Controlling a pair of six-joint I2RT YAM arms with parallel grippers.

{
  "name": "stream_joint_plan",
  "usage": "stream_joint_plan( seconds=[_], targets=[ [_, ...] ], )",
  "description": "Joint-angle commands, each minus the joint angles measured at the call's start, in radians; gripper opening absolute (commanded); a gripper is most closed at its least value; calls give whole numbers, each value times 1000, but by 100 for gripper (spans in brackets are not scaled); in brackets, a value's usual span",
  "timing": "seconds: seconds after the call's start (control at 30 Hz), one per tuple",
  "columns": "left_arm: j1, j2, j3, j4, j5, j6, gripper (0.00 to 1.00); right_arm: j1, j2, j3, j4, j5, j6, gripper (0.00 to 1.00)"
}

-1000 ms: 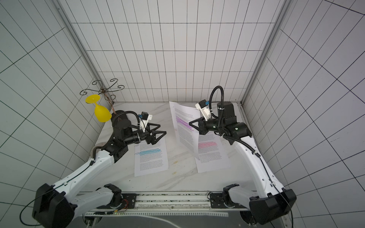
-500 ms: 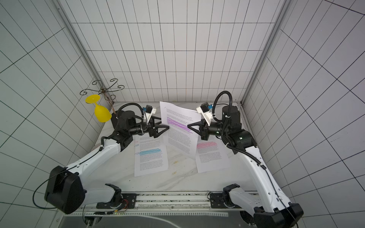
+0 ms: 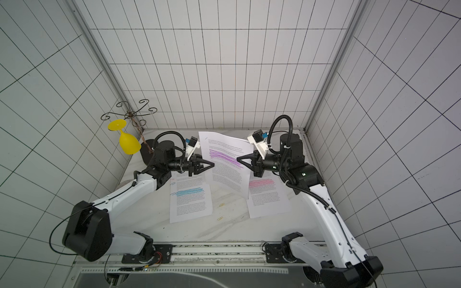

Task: Unclip the paperclips from the documents
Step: Remove the paper clip from the document.

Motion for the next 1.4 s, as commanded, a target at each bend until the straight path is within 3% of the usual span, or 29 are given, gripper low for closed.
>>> stream_joint_plan(
  seconds=[0.0, 0.23, 0.3, 0.37, 0.83, 1.07, 1.23, 1.37],
  targets=[
    [3, -15, -12, -15, 30, 8, 27, 2, 8, 42, 0, 18, -49, 0],
    [13, -26, -30, -52, 14, 24, 26, -7, 16, 52, -12, 44, -53, 0],
    [16, -30, -32, -59, 10, 28, 35, -14, 15, 54, -15, 46, -54, 0],
    [17, -34, -35, -64, 4, 34, 36, -19, 17, 55, -14, 46, -53, 0],
    [23, -47, -57, -79, 2, 37, 29, -39, 6, 57, -15, 54, -48, 0],
    [34, -51, -62, -98, -20, 43, 16, -44, 3, 50, -24, 66, -48, 0],
    [41, -56, -64, -133, -38, 65, 12, -50, 3, 45, -45, 85, -52, 0],
    [44, -61, -62, -189, -62, 107, 2, -56, 10, 46, -53, 105, -52, 0]
  ],
)
